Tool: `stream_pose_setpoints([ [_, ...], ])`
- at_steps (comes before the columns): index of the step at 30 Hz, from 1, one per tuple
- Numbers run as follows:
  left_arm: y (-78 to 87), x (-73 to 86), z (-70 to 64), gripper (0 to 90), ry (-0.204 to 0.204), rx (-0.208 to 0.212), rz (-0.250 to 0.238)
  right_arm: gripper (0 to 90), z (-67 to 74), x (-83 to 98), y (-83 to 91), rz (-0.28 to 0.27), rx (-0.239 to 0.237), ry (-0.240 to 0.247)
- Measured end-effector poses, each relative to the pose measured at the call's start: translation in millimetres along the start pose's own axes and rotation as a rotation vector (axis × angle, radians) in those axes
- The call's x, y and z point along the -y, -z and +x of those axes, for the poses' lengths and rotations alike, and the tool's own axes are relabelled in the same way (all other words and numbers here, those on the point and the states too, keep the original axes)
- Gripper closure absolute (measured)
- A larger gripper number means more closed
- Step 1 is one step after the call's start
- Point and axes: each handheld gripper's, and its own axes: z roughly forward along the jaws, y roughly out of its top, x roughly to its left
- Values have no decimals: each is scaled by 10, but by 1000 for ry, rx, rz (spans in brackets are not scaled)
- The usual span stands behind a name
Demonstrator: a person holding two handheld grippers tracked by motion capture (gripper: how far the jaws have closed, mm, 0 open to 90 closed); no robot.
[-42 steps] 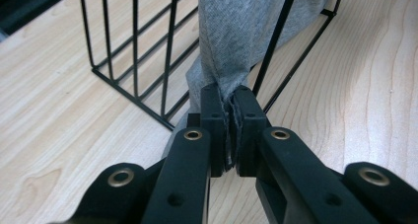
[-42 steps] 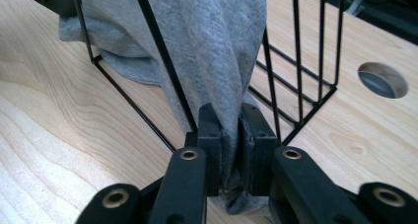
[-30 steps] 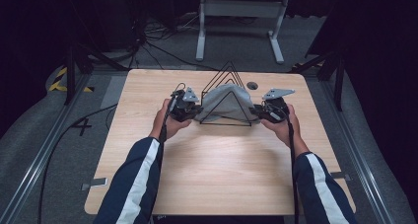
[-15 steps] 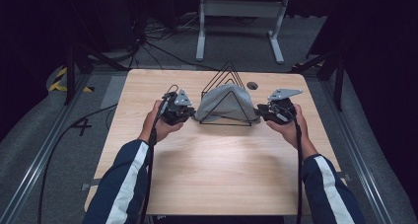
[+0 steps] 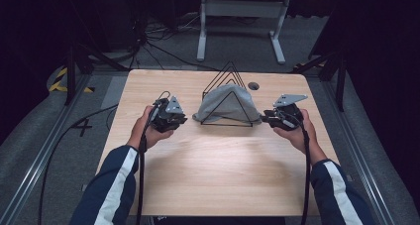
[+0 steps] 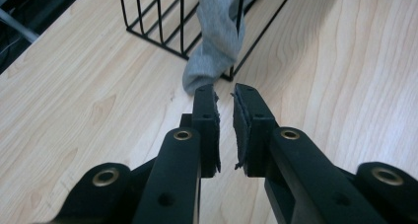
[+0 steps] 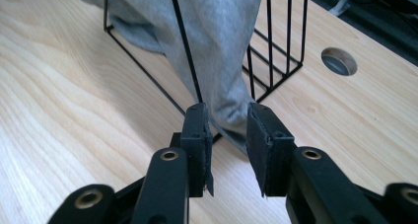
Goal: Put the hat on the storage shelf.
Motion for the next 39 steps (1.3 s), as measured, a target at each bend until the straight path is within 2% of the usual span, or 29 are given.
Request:
stream_pose_setpoints([
  [3,30,54,-9,793,-7,-3,7,690,7,38,26,15,0,11],
  [5,64,122,-27,788,2,0,13,686,13,77,52,25,-2,15],
  [17,220,393,-127,739,-23,-8,49,645,18,288,206,62,-5,16],
  [23,301,539,-184,701,-24,0,65,624,38,421,289,75,14,25],
  [28,362,686,-241,634,-10,-3,86,559,80,562,385,79,17,40],
  [32,409,810,-266,547,33,-10,98,499,129,683,426,92,21,47],
  [39,456,1012,-348,463,53,-11,135,390,206,891,466,106,46,48],
])
